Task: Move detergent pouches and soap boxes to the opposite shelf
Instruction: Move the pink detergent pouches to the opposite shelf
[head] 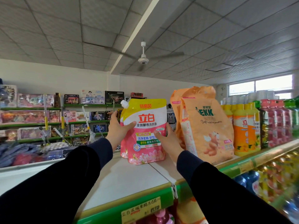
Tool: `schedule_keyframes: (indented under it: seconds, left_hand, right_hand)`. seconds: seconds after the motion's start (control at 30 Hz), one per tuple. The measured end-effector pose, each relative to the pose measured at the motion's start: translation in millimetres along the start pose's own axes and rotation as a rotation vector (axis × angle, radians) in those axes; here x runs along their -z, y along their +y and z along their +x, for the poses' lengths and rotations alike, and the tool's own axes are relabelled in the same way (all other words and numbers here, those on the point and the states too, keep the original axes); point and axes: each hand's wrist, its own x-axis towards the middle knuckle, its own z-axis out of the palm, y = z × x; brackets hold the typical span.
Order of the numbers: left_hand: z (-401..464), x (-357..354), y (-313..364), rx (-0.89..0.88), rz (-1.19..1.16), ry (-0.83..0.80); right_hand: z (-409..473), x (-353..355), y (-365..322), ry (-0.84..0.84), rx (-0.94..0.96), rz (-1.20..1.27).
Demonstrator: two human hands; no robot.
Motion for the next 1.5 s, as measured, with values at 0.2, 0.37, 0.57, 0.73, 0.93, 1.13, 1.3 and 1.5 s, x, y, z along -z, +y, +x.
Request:
schedule_keyframes:
  seconds: [0.2, 0.37, 0.57, 0.73, 0.93, 1.13, 1.3, 1.5]
  left_hand:
    - [-30.2, -9.5, 17.9, -0.33, 0.214, 0.038]
    - [-65.3, -28.8, 39.9, -0.429, 0.177, -0.118]
    - [-123.1, -59.7, 78.4, -0.514, 0.024, -0.336]
    - [-183.8, -76.2, 86.0, -0.467, 0.002, -0.589]
    - [-272.7, -98.5, 107.0, -0.479, -0.101, -0.842]
    - [-380.8, -133.3, 166.7, -0.541, -0.304, -1.1]
    - [-476.9, -151.9, 228.1, -0.597, -0.459, -1.28]
    - [-609.2, -148.0, 311.1, -0.653, -0.643, -1.503]
  right_hand:
    - [-28.1, 14.8, -19.9, 0.08, 0.143, -0.172]
    - [-75.8, 41.6, -47.6, 0.23, 0.278, -0.417]
    - [-160.7, 83.9, -81.4, 0.395, 0.252, -0.593]
    - [-252.1, 103.9, -105.4, 0.556, 0.173, -0.749]
    - [-371.8, 126.7, -143.3, 0.709, 0.055, -0.951]
    - [-501.1, 156.0, -211.0, 0.897, -0.102, -1.138]
    - [-607.4, 164.1, -271.8, 1.035, -0.199, -1.272]
    - [-738.7, 164.9, -349.4, 1.241, -0.356, -1.405]
